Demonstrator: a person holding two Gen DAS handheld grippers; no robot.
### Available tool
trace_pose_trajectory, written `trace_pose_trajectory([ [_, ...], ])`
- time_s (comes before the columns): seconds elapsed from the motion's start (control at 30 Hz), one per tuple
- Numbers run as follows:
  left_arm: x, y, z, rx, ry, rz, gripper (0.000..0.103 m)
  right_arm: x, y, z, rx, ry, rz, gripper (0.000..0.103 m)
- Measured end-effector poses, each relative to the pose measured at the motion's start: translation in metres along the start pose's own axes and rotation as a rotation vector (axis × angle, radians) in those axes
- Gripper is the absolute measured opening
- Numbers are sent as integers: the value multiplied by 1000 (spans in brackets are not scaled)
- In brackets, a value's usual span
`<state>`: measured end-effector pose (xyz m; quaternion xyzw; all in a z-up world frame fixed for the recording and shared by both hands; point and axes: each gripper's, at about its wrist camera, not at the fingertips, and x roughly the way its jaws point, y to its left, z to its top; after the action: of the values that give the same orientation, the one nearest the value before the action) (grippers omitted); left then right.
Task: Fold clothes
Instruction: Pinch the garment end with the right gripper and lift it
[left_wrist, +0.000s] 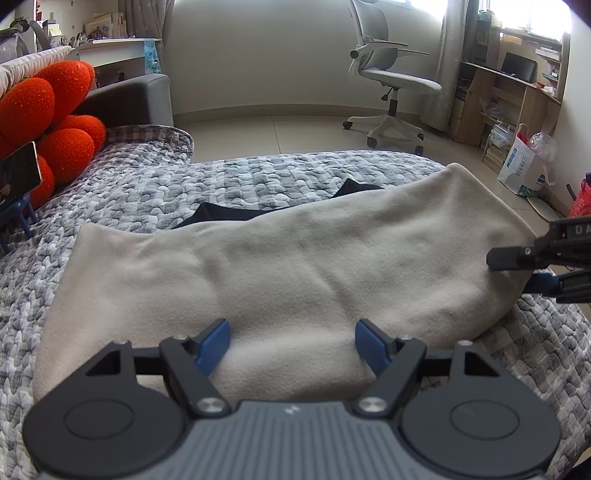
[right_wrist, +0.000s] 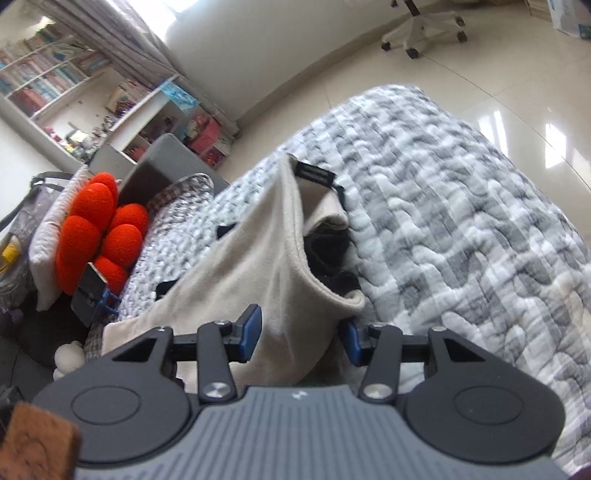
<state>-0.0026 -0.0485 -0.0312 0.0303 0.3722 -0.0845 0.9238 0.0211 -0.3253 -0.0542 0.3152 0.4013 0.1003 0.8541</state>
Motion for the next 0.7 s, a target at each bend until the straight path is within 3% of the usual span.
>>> trace_pose_trajectory([
  [0.2, 1, 0, 0, 0, 0, 1, 76, -9, 7, 0, -49, -27, 41, 50],
  [0.33, 0, 0, 0, 4, -1, 2, 76, -3, 8, -1, -66, -21, 10, 50],
  [0.47, 0, 0, 0, 3, -1, 2, 76, -1, 9, -1, -58, -21, -10, 43],
  [0.53, 0, 0, 0, 4, -1, 2, 76, -5, 10, -1, -62, -37, 5, 31],
  [0.7, 1, 1, 1, -1, 1, 0, 76, -12, 31, -7, -195, -97, -1, 25],
])
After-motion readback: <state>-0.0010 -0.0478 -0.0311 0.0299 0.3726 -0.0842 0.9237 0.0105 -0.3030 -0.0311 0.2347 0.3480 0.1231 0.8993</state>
